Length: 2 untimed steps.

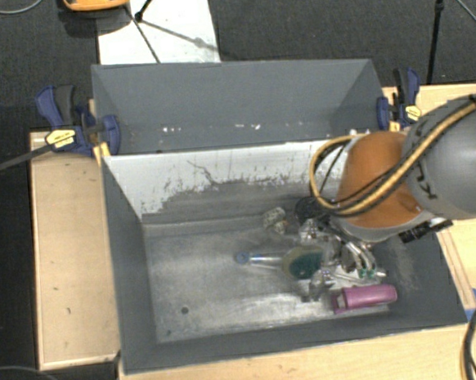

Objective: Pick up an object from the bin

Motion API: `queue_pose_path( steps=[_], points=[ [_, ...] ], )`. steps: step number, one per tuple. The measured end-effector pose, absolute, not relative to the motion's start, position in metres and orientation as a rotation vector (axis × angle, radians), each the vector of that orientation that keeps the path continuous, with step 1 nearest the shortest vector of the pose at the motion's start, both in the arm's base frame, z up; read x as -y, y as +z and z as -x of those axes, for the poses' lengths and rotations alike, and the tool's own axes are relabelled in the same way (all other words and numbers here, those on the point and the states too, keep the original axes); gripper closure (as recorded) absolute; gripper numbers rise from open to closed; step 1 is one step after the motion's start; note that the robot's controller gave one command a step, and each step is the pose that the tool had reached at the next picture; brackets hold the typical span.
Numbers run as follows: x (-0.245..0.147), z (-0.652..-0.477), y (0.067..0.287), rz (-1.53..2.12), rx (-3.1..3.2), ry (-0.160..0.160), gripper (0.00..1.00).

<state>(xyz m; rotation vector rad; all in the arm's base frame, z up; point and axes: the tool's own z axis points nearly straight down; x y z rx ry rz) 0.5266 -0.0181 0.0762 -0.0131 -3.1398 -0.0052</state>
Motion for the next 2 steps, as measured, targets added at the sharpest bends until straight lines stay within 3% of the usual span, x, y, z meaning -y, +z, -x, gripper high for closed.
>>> queue_pose_path(
  steps=[1,2],
  points=[
    [0.022,-0.528,0.082,0.016,3.146,-0.001,1.0],
    [0.02,-0.531,0.213,0.03,3.152,0.0,1.0]
  ],
)
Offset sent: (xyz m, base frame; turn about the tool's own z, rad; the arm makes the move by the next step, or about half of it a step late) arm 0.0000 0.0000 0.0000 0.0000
